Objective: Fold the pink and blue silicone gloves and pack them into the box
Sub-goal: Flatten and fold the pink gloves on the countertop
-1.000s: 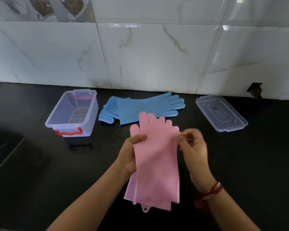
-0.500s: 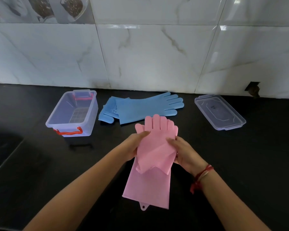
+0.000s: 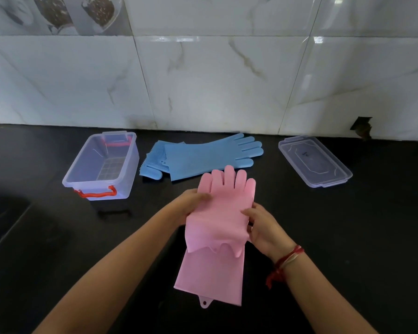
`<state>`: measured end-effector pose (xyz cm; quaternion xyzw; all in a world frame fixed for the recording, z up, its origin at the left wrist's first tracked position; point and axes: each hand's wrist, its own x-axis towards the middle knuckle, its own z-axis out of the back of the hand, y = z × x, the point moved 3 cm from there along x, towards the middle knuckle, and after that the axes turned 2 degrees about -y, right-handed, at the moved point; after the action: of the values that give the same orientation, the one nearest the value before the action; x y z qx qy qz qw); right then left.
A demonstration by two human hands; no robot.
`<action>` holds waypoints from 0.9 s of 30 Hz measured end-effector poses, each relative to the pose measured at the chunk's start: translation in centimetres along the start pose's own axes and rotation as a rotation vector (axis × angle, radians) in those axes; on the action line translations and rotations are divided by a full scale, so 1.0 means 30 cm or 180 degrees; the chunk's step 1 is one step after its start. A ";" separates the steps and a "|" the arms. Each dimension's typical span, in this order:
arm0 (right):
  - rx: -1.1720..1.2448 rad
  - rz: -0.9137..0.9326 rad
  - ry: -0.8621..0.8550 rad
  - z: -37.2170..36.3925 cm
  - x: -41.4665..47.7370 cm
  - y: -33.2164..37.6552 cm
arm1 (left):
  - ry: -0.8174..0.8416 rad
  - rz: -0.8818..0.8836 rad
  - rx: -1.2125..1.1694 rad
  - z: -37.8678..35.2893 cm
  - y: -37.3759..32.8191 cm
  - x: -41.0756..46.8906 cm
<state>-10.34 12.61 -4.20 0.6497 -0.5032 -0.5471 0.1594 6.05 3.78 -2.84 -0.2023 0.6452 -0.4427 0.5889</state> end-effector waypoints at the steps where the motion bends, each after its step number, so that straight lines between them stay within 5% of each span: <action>1: -0.0068 -0.0089 -0.0071 0.011 -0.001 -0.007 | -0.0018 -0.0018 -0.0093 -0.003 0.023 0.000; 8: -0.0923 -0.0189 0.0189 0.036 -0.102 -0.030 | 0.0037 0.0130 -0.0067 0.060 0.175 -0.083; 11: -0.1232 -0.0316 0.0756 0.016 -0.142 -0.030 | 0.0689 -0.0120 0.0324 0.072 0.204 -0.149; 15: -0.0952 -0.0387 0.0812 -0.005 -0.129 -0.010 | 0.1112 -0.0220 0.0011 0.056 0.161 -0.172; 21: -0.2178 -0.0335 0.0591 0.046 -0.160 -0.053 | 0.0640 -0.0160 0.0845 0.058 0.216 -0.187; 27: -0.3226 0.0602 -0.0431 0.092 -0.118 -0.005 | -0.0829 -0.0795 0.2213 0.106 0.138 -0.123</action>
<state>-12.31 16.55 -3.33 0.4058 -0.2408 -0.7460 0.4699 10.96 7.79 -3.77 -0.1222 0.3470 -0.6738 0.6408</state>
